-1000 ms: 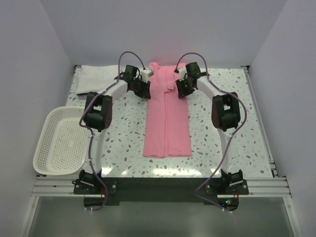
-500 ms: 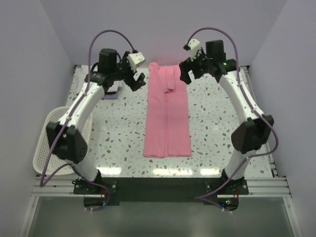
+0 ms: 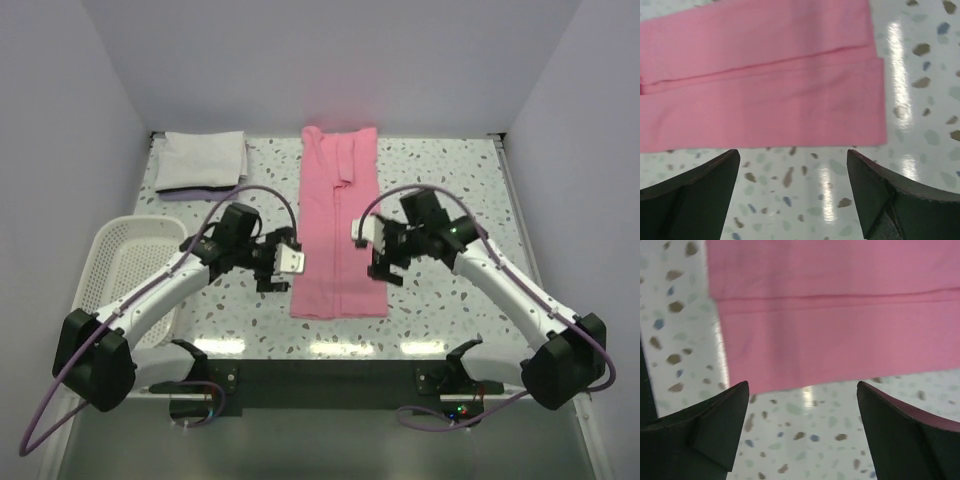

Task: Fold and stack the t-shirts
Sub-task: Fold the tshirt

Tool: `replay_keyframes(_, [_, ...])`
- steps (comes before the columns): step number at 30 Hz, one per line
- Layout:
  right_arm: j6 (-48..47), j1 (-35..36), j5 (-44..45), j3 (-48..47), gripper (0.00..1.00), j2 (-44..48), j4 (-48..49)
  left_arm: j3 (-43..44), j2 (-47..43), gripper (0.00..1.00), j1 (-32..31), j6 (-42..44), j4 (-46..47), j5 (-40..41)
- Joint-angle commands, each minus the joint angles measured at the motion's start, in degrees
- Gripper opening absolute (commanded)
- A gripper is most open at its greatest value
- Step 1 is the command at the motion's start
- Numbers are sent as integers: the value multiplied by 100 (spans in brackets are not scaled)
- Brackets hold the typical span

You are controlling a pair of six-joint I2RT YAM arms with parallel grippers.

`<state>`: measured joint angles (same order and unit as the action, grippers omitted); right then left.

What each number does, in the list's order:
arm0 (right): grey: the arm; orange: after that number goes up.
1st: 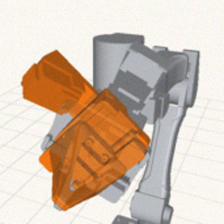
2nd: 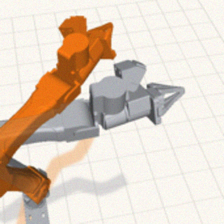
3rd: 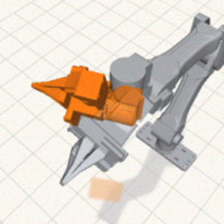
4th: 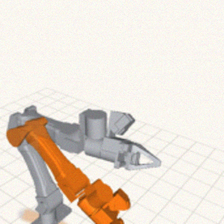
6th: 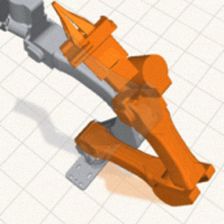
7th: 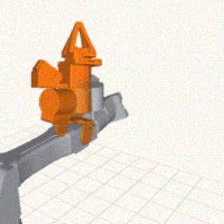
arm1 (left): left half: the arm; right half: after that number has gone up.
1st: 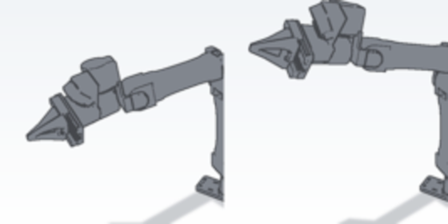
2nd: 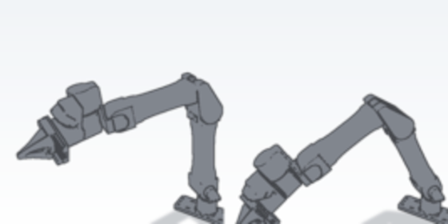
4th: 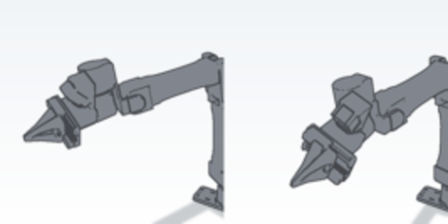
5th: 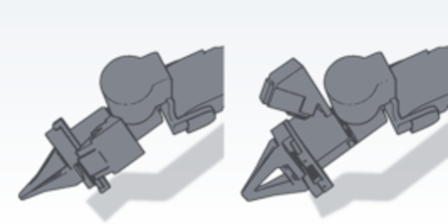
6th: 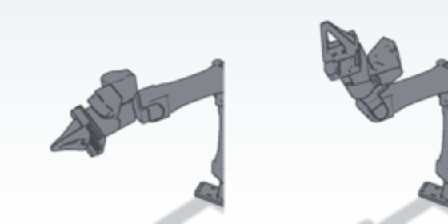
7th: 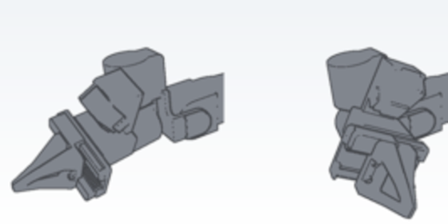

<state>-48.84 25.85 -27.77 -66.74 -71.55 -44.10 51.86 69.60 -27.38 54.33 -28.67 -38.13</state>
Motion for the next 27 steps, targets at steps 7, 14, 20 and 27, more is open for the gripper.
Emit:
replay_keyframes(7, [-873, 1633, 518, 2550, 65, 836, 523, -1686, -132, 64, -1200, 570, 686, 438])
replay_keyframes(14, [-1075, 1705, 887, 2903, 49, 229, 1060, -1846, 351, 53, -1297, 746, 915, 499])
replay_keyframes(20, [-1242, 1740, 975, 3105, 47, 62, 1237, -1995, 536, 50, -1349, 790, 1152, 482])
replay_keyframes(27, [-1295, 1784, 1204, 3316, 48, -289, 1614, -2048, 870, 49, -1463, 895, 1293, 570])
